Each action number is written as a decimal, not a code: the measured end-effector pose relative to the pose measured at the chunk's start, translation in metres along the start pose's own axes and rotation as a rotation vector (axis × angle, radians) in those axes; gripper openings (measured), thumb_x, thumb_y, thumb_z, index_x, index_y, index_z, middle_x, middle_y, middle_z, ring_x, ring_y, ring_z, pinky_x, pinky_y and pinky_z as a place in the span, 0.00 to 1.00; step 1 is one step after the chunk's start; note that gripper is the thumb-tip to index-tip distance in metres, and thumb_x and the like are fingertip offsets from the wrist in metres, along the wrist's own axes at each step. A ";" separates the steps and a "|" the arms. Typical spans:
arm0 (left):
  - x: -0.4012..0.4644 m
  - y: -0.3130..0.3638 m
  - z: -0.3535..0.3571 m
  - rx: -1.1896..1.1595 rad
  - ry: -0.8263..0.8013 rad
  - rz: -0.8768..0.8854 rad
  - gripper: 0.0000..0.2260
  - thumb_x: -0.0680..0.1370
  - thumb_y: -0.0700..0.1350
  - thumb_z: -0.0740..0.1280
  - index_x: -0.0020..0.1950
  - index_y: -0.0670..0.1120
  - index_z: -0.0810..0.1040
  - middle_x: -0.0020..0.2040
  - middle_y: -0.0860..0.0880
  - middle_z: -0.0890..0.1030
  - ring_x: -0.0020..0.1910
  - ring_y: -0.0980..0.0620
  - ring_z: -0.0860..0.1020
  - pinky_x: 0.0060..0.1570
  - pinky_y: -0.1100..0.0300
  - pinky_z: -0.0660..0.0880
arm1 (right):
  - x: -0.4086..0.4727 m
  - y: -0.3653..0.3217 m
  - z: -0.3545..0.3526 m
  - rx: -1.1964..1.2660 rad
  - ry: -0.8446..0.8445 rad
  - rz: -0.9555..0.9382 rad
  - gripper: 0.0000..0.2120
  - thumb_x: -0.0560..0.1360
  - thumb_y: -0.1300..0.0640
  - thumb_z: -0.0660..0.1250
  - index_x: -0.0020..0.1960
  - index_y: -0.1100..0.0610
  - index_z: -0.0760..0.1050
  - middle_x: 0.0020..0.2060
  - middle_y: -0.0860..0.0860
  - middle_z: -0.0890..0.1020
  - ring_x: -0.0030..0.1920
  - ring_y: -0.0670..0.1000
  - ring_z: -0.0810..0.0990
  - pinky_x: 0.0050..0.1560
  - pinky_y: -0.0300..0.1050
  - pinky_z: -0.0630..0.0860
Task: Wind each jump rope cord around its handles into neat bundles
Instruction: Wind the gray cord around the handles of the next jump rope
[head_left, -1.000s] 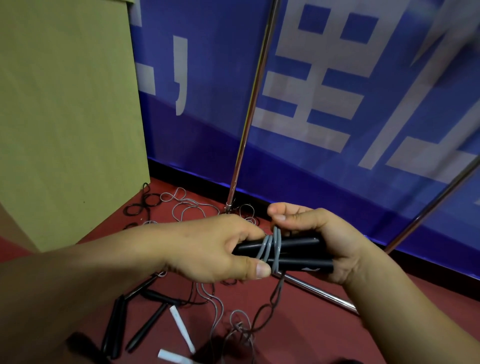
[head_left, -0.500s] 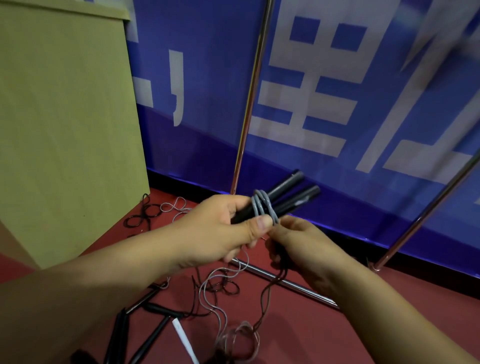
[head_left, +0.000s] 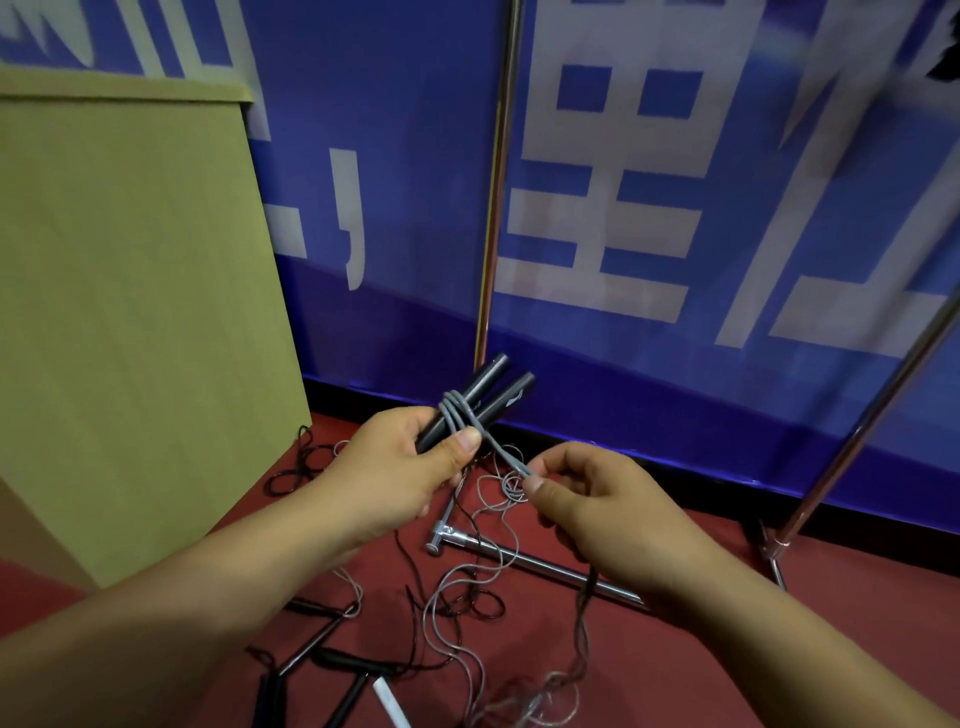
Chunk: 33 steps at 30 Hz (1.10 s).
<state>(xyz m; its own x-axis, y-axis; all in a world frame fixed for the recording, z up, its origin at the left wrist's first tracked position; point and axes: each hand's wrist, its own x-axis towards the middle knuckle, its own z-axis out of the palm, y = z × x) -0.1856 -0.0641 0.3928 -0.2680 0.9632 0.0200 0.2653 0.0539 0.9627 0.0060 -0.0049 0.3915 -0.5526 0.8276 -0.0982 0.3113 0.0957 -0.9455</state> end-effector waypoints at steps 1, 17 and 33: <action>0.001 -0.002 -0.001 0.016 0.012 -0.009 0.09 0.80 0.48 0.67 0.42 0.46 0.78 0.32 0.50 0.77 0.23 0.57 0.68 0.24 0.64 0.67 | -0.002 -0.002 -0.001 -0.017 -0.006 -0.011 0.05 0.79 0.55 0.67 0.45 0.54 0.78 0.31 0.50 0.76 0.30 0.49 0.67 0.29 0.42 0.64; 0.020 -0.021 -0.001 0.387 0.109 -0.032 0.11 0.80 0.53 0.67 0.41 0.50 0.79 0.32 0.53 0.81 0.25 0.60 0.73 0.33 0.61 0.70 | -0.013 -0.025 -0.004 -0.438 0.023 -0.010 0.07 0.78 0.49 0.66 0.45 0.50 0.80 0.28 0.44 0.76 0.30 0.42 0.74 0.33 0.35 0.72; 0.011 -0.018 0.027 0.894 -0.304 0.037 0.11 0.78 0.58 0.67 0.41 0.54 0.70 0.38 0.55 0.75 0.38 0.55 0.75 0.37 0.60 0.68 | -0.003 -0.020 -0.021 -0.468 0.088 -0.088 0.05 0.76 0.54 0.69 0.41 0.51 0.80 0.35 0.46 0.81 0.34 0.42 0.76 0.37 0.38 0.72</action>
<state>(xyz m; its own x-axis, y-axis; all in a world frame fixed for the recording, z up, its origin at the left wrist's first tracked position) -0.1680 -0.0477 0.3685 -0.0253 0.9889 -0.1464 0.9144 0.0820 0.3964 0.0176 0.0023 0.4168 -0.5314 0.8468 0.0221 0.5916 0.3897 -0.7058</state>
